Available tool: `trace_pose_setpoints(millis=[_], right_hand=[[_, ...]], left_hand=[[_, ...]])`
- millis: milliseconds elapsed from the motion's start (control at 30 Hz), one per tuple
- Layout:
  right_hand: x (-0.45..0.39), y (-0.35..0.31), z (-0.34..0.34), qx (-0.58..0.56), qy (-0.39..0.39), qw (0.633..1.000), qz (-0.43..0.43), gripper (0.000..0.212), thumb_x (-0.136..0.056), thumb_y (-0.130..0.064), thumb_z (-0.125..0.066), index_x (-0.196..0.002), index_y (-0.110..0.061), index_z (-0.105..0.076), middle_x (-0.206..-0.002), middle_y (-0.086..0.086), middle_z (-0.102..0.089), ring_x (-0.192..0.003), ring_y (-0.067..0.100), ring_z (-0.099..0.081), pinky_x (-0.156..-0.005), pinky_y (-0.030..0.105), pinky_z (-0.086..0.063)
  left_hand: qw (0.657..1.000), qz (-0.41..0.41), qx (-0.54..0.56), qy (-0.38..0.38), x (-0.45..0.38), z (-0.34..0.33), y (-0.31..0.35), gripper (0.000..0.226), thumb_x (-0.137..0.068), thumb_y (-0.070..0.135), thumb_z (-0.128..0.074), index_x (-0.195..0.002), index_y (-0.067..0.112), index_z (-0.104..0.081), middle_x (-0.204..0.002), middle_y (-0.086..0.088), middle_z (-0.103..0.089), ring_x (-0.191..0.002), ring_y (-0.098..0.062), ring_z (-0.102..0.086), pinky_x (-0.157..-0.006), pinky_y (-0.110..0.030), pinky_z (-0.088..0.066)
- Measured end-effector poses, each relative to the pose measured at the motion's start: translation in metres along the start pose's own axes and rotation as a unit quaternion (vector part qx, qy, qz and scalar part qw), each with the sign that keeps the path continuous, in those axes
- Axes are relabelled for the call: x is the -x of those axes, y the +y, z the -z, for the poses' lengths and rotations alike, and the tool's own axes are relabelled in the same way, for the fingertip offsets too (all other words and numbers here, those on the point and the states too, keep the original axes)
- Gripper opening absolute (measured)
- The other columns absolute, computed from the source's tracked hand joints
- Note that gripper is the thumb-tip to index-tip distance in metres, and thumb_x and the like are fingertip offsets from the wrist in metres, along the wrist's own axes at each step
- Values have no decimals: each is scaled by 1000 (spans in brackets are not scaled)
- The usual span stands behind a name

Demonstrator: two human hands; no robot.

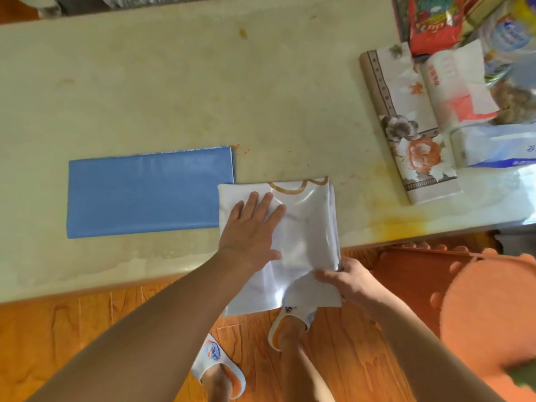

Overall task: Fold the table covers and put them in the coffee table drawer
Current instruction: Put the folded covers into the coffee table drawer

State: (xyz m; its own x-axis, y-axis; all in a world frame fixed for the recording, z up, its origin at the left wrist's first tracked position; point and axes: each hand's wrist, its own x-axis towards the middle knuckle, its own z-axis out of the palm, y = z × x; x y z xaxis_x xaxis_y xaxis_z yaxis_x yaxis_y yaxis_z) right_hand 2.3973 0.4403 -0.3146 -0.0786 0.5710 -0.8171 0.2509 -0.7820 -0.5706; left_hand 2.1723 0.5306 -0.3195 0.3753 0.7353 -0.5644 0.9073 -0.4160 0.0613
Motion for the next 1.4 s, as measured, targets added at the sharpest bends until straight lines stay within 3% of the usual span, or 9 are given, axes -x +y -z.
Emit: trace_pose_setpoints(millis=[133,300,433,633,733,967,1133,1200,1400], right_hand=[[34,-29,-50,176,150,971,69,13,-89,-18,-65,-95,-26,-57,-98,-11,-58,-76,6,-62,-59,20,-53],[41,-43,-107,249,141,952,107,48,-87,-10,-53,-133,-7,-42,-112,-5,-34,-73,16,-50,-60,32,-44],[46,-37,-115,276,150,945,91,68,-87,-11,-54,-150,-12,-27,-135,-3,-28,-75,18,-56,-61,37,-54],[38,-42,-145,344,130,924,102,93,-86,-17,-57,-160,-23,-2,-166,-16,16,-69,14,-46,-51,20,-29],[21,-47,-163,342,71,924,154,107,-89,-39,-60,-156,-30,23,-164,-3,-22,-88,19,-65,-69,24,-45],[4,-64,-151,461,45,870,168,90,-95,-62,-43,-159,-21,6,-167,-6,0,-103,34,-67,-84,42,-55],[8,-72,-139,490,28,844,215,98,-95,-64,-47,-158,-18,12,-169,-2,9,-108,28,-67,-84,35,-55],[3,-74,-119,519,45,790,322,86,-91,-65,-54,-155,-15,-25,-166,-6,-22,-109,15,-68,-81,27,-55],[-67,-111,-44,229,173,929,233,40,-93,-33,-67,-130,-20,-58,-115,-4,-58,-90,16,-63,-89,39,-53]], left_hand=[[1000,9,-8,-2,-1,6,5,101,-89,68,-56,-160,29,5,-169,-4,13,-155,-34,13,-125,-50,-3],[984,-24,176,4,6,9,-12,75,-97,55,-53,-160,32,-19,-170,4,-2,-156,-20,10,-126,-40,6],[748,120,645,97,30,25,-41,39,-101,27,-59,-140,31,-59,-144,11,-56,-133,-3,-49,-116,-28,-36],[604,201,772,-10,80,12,-48,36,-98,65,-44,-119,43,-63,-107,24,-74,-99,0,-71,-87,-29,-55],[623,196,756,-33,70,10,-46,81,-77,81,-60,-145,44,-36,-133,16,-63,-115,-11,-66,-104,-42,-51],[769,275,569,-98,36,22,-43,129,-60,92,-62,-159,38,1,-159,-4,-24,-139,-36,-41,-108,-52,-46],[732,314,603,-39,32,24,-42,136,-40,107,-46,-150,29,-29,-146,-6,-45,-128,-33,-52,-106,-52,-47],[690,376,619,25,25,18,-35,126,-42,109,-38,-138,27,-40,-136,-6,-54,-121,-33,-56,-105,-53,-46],[696,502,504,97,-2,15,-7,71,-91,79,-24,-133,23,-38,-136,-17,-47,-126,-38,-44,-101,-52,-36]])
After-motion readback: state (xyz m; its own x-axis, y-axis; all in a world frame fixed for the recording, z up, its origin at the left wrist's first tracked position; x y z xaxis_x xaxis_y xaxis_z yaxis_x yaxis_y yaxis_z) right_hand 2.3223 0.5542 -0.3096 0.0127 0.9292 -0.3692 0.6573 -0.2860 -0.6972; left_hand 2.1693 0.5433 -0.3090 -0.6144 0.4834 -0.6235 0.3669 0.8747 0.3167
